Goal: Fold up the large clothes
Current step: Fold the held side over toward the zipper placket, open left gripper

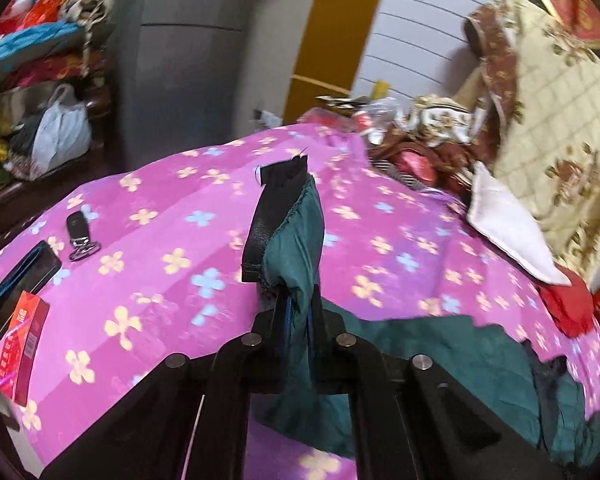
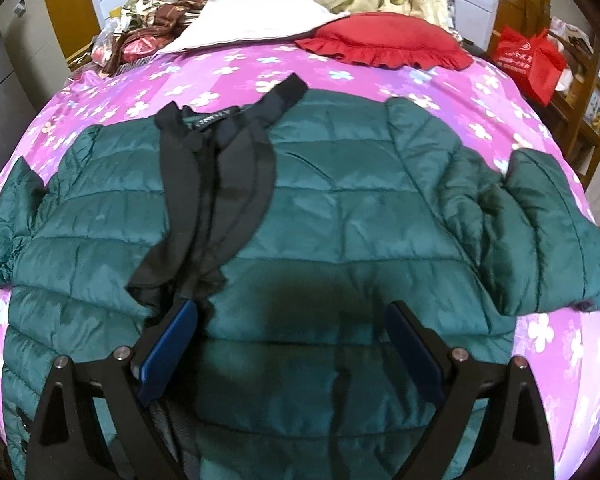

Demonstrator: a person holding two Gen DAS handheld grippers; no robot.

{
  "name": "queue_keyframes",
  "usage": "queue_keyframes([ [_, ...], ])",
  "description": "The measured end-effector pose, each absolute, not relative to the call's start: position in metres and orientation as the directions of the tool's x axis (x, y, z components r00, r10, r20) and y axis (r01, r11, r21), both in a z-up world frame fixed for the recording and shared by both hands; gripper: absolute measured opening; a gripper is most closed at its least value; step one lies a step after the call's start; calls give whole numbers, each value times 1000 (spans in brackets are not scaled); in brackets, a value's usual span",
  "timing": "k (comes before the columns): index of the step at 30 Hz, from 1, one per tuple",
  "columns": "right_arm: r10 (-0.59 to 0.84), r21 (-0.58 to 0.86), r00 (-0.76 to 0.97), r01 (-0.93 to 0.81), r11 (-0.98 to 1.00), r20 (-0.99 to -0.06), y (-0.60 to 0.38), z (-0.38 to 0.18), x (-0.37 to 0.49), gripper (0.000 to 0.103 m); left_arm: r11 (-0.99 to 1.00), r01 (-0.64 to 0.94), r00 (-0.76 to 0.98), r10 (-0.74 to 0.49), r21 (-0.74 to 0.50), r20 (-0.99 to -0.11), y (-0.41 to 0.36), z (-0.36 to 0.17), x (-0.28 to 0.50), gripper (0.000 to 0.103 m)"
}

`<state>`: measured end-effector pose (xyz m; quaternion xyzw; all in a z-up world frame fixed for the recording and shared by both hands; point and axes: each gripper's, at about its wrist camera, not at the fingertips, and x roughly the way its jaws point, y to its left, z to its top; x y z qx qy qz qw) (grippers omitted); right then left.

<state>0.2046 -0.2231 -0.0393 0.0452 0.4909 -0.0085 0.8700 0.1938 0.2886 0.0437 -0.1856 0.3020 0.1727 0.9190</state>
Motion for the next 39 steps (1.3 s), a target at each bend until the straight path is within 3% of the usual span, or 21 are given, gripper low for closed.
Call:
queue_keyframes([
  [16, -33, 32, 544, 109, 994, -839, -266, -41, 201, 97, 965, -174, 790, 18, -196, -612, 140, 74, 180, 0],
  [26, -67, 6, 537, 132, 991, -841, -289, -42, 194, 97, 986, -42, 771, -69, -159, -633, 44, 70, 176, 0],
  [39, -12, 75, 543, 138, 988, -840, -313, -39, 177, 97, 981, 106, 706, -191, -165, -682, -56, 54, 179, 0],
])
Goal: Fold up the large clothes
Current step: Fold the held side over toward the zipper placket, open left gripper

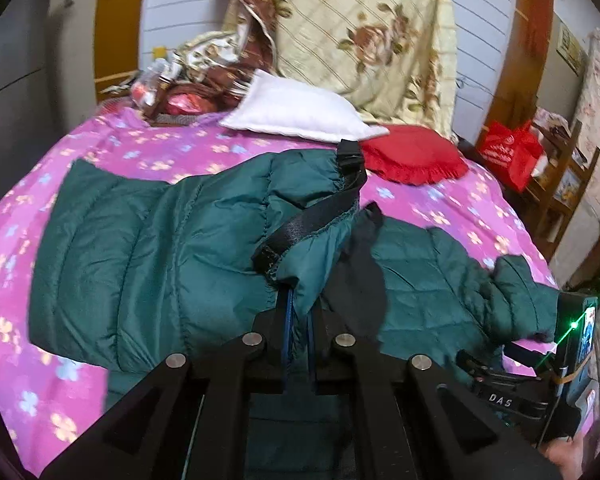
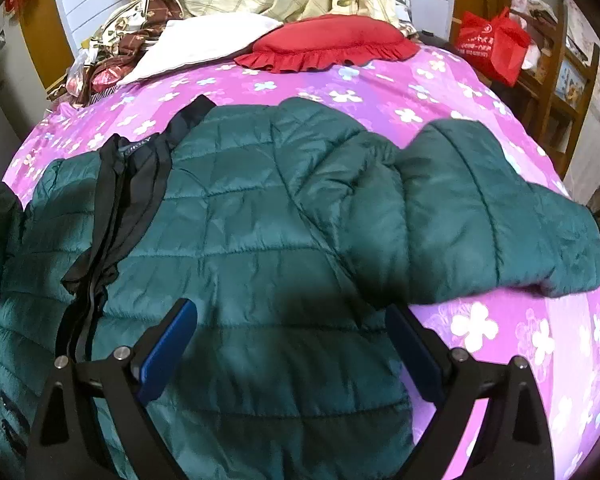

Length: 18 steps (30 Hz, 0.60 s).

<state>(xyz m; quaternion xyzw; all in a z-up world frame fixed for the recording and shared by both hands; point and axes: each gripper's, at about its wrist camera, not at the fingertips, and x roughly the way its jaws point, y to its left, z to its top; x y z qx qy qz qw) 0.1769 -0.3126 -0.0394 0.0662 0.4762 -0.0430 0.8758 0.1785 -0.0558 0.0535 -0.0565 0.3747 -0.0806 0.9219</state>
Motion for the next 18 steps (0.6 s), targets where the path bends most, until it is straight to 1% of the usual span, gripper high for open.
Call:
queue_keyframes([
  [3, -9, 82, 543, 143, 986, -840, -317, -41, 173, 97, 975, 124, 678, -218, -183, -702, -73, 43, 183, 0],
  [11, 11, 103, 538, 142, 984, -843, -321, -46, 169, 97, 972, 133, 608, -235, -194, -758, -98, 9, 196, 0],
  [16, 13, 105, 525, 146, 984, -851, -323, -54, 169, 97, 960, 158, 553, -281, -233, -784, -105, -9, 201, 0],
  [18, 12, 102, 522, 145, 984, -853, -323, -56, 169, 97, 951, 166, 543, -308, -259, -781, -104, -13, 201, 0],
])
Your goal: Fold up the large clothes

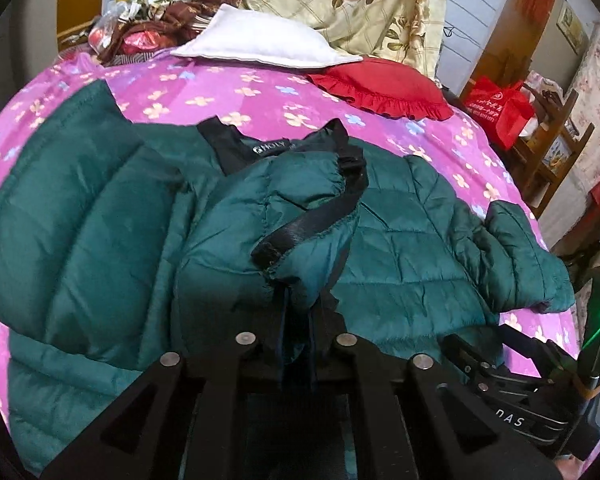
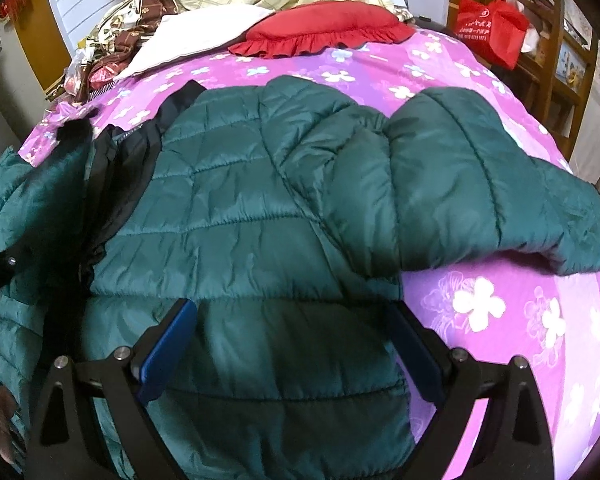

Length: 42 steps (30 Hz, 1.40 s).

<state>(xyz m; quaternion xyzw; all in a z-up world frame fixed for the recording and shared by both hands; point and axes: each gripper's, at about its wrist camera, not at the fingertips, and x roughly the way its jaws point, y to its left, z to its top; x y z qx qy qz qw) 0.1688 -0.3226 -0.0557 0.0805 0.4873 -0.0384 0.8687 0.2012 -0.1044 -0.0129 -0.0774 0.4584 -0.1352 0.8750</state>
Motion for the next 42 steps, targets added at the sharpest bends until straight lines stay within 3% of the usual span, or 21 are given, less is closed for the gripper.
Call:
queue_keyframes([
  [4, 22, 115, 523, 146, 983, -852, -324, -54, 166, 97, 919, 184, 490, -394, -349, -778, -97, -13, 202, 11],
  [12, 20, 115, 524, 149, 982, -851, -329, -49, 157, 97, 918, 207, 570, -394, -337, -721, -60, 38, 176, 24],
  [19, 24, 123, 524, 155, 980, -851, -326, -48, 152, 97, 963, 117, 651, -258, -241, -714, -13, 59, 173, 25],
  [28, 29, 108, 547, 112, 988, -837, -305, -32, 151, 97, 982, 23, 668, -156, -189, -728, 31, 48, 179, 25],
  [42, 160, 212, 559, 28, 977, -813, -251, -26, 186, 97, 975, -12, 649, -161, -222, -744, 62, 21, 192, 25],
])
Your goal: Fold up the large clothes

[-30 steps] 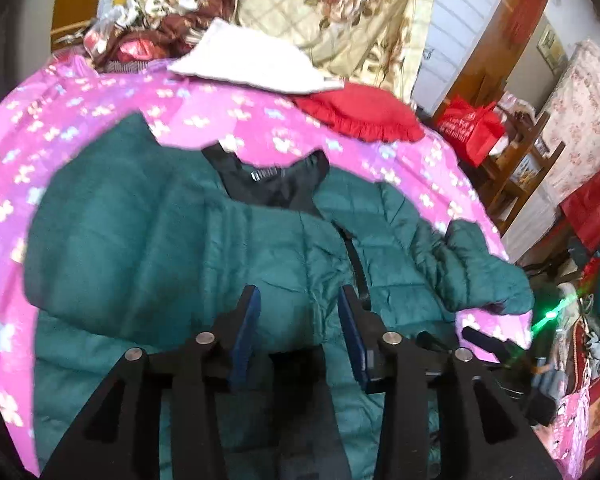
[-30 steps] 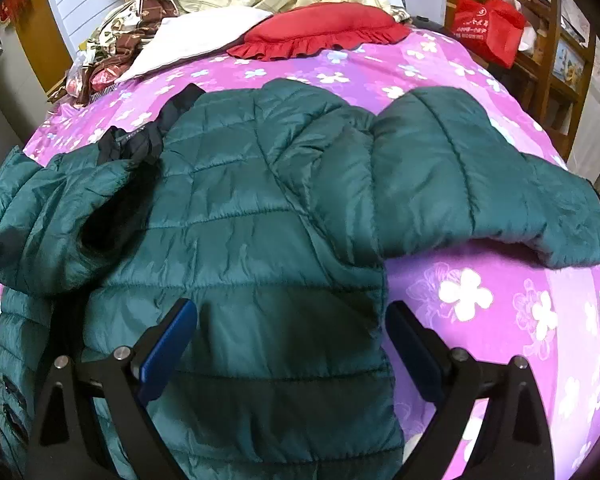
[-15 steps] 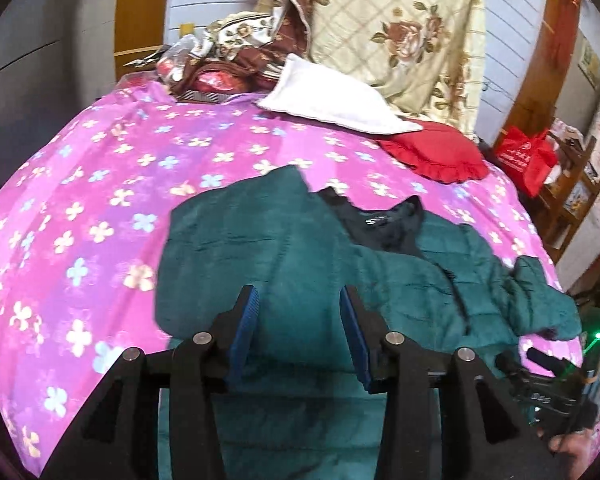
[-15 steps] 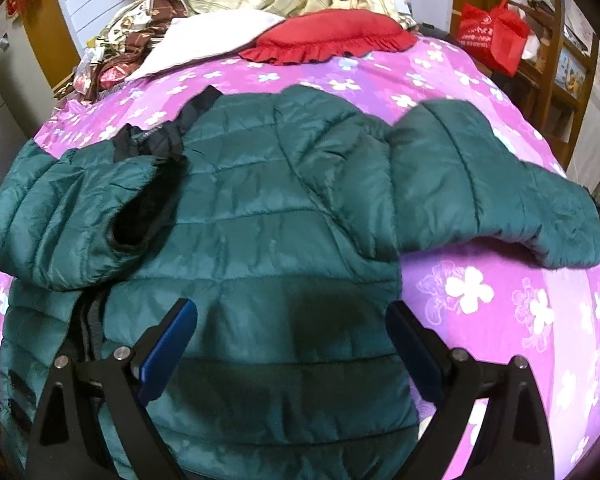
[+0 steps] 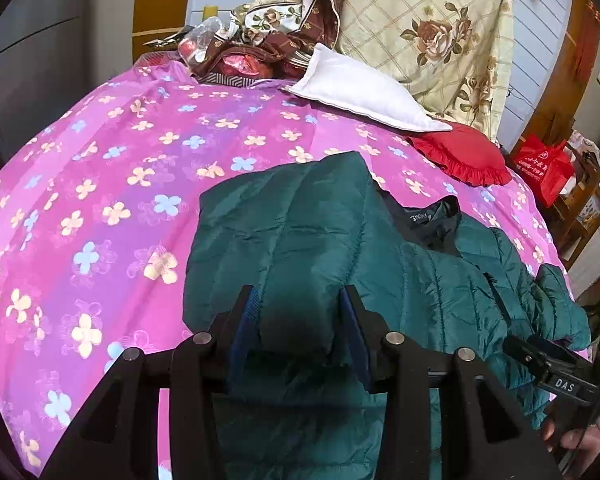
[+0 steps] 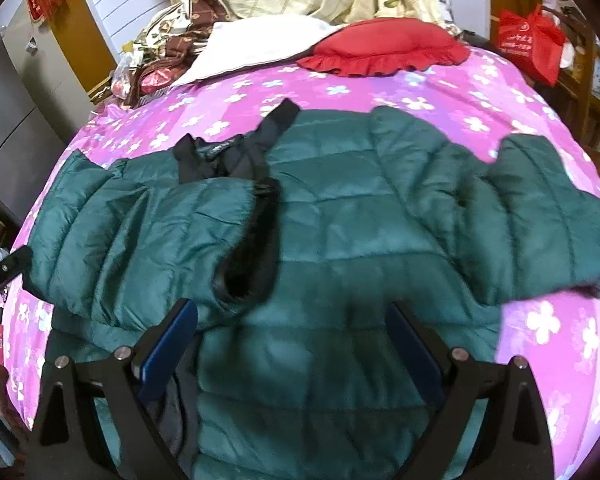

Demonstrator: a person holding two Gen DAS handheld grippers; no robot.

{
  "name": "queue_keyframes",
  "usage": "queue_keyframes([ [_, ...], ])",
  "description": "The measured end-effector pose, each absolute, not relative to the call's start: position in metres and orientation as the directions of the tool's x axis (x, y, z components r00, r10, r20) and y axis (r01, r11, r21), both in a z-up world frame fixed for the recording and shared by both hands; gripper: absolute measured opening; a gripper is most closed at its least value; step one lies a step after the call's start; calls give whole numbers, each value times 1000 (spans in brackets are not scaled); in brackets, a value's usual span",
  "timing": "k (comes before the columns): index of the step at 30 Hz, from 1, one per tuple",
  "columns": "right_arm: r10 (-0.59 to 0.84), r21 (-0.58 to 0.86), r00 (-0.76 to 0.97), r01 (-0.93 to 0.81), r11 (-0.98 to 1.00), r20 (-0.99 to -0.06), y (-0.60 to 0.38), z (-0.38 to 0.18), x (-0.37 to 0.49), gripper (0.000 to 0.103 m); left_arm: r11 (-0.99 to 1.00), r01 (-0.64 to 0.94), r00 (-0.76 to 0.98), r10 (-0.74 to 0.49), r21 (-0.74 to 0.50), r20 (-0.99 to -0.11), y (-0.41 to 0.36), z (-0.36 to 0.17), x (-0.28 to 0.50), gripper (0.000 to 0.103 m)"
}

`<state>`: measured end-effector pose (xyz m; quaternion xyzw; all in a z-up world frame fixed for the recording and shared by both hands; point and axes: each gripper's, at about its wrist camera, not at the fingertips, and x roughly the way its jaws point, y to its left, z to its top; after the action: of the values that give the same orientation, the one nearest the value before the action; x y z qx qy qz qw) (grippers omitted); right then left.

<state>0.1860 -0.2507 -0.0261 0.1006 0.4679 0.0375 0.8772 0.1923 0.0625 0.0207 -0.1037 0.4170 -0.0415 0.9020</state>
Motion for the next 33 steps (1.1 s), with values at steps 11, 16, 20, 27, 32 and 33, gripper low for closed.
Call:
queue_keyframes([
  [11, 206, 243, 520, 2, 970, -829, -222, -43, 220, 75, 947, 1, 616, -254, -322, -746, 70, 2, 196, 26],
  [16, 177, 210, 548, -4, 978, -817, -216, -44, 226, 23, 933, -3, 607, -284, -360, -742, 81, 6, 191, 26],
  [20, 127, 125, 605, -46, 991, -786, -215, -25, 218, 14, 939, -23, 626, -254, -343, -737, 92, 13, 187, 26],
  [27, -15, -21, 721, 0, 1000, -693, -244, 25, 209, 13, 941, -85, 626, -205, -327, -752, 106, 7, 191, 26],
  [32, -96, -68, 716, 68, 995, -691, -273, 28, 217, 12, 953, -72, 619, -188, -294, -763, 99, 1, 194, 26],
  [33, -106, -68, 709, 82, 994, -698, -277, 23, 219, 12, 955, -71, 617, -185, -288, -765, 97, 0, 195, 26],
])
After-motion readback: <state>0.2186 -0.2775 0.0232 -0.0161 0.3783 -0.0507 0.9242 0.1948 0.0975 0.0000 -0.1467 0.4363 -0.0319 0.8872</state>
